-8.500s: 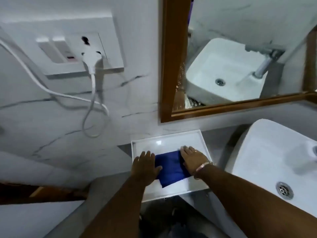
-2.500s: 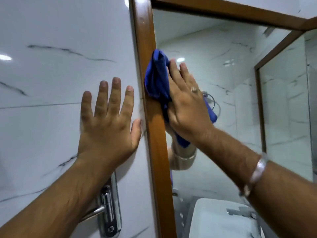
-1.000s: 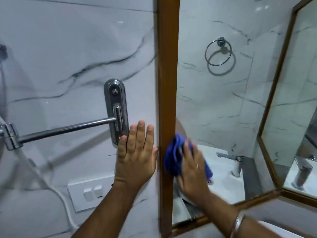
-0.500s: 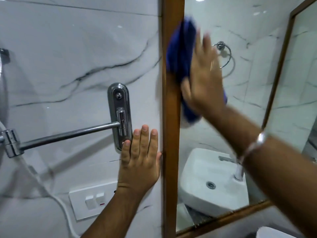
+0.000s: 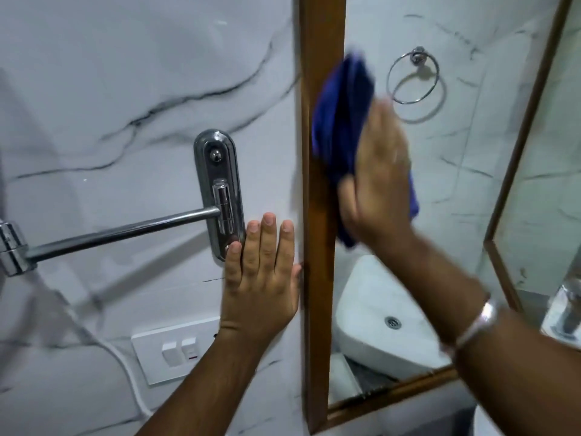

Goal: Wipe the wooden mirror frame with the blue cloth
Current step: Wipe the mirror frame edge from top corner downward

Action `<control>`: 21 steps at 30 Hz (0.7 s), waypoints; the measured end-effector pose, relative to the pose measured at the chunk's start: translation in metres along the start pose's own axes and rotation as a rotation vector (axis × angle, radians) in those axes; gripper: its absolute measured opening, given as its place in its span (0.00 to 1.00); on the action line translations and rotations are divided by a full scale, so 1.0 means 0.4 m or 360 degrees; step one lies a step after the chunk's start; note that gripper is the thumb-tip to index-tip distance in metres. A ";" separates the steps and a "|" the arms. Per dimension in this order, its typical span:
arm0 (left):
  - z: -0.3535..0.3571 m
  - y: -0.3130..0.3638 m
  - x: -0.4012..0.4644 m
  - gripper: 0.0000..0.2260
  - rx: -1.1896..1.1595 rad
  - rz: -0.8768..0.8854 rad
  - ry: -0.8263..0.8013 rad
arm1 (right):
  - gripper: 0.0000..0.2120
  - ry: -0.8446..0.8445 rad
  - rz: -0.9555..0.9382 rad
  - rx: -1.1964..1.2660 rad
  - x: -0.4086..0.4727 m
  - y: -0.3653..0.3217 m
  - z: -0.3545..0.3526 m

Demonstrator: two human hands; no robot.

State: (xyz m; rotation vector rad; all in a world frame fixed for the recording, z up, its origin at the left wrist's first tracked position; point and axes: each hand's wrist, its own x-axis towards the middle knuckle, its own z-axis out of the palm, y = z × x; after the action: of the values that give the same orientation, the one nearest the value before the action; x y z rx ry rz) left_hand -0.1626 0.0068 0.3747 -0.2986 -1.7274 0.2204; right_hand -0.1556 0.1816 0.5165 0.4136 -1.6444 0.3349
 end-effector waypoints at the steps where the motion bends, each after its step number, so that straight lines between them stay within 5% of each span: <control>1: 0.000 0.001 0.002 0.30 0.0004 0.0004 0.0002 | 0.38 -0.0118 0.0043 -0.0019 -0.118 -0.018 0.006; 3: -0.002 0.003 0.004 0.29 -0.0001 -0.0003 -0.0002 | 0.39 -0.0403 0.0118 -0.0023 -0.361 -0.045 0.002; 6: -0.005 0.000 0.004 0.29 -0.0003 0.0000 -0.0010 | 0.25 -0.0749 0.0019 -0.0202 -0.657 -0.035 0.003; 9: -0.005 -0.003 0.000 0.29 0.0004 0.0000 -0.0012 | 0.25 -0.0950 -0.0117 -0.0415 -0.790 -0.030 -0.009; 17: -0.006 0.000 0.008 0.28 -0.0034 -0.0007 0.0004 | 0.37 -0.0336 -0.0027 -0.0066 -0.187 -0.015 -0.014; 21: -0.004 -0.002 0.002 0.28 -0.0042 -0.0020 0.0012 | 0.33 -0.0063 0.0045 -0.0077 0.095 -0.021 -0.020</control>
State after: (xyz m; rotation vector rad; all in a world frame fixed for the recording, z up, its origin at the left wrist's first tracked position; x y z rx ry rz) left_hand -0.1613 0.0063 0.3758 -0.3072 -1.7254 0.1873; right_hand -0.1482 0.1748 0.5551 0.3628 -1.6948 0.3090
